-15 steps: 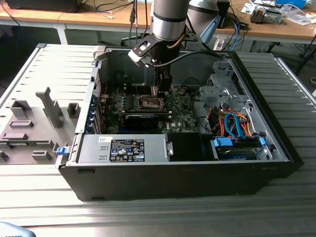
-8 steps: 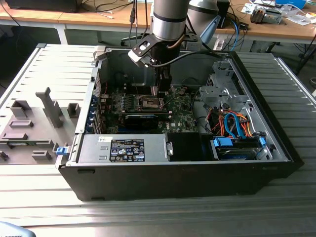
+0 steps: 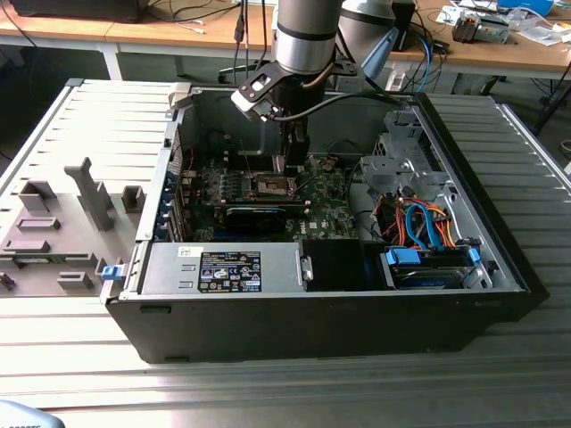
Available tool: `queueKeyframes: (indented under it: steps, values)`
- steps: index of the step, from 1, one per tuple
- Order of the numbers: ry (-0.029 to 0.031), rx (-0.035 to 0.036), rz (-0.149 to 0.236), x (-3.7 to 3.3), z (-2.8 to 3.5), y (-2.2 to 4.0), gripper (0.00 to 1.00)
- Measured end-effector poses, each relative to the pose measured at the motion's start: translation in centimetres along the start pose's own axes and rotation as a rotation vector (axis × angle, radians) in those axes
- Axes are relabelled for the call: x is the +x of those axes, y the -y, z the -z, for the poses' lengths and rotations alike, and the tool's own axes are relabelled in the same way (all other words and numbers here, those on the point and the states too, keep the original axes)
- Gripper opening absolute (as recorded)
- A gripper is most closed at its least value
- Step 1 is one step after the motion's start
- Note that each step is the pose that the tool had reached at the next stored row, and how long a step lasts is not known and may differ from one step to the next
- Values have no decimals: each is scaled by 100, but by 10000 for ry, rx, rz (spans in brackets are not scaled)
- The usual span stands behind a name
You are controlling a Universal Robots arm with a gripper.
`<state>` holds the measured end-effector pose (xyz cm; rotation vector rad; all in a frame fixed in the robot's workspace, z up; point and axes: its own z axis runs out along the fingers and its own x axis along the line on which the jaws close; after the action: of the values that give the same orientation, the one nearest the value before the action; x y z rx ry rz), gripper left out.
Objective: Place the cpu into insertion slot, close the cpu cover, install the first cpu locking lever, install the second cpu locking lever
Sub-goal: 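Place the cpu into insertion slot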
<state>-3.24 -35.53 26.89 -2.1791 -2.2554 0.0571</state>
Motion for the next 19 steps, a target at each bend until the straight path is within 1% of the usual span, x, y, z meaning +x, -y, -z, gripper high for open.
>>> queueKeyframes:
  steps: [19]
  values:
    - [-8, 6, -288, 0, -8, 0, 54]
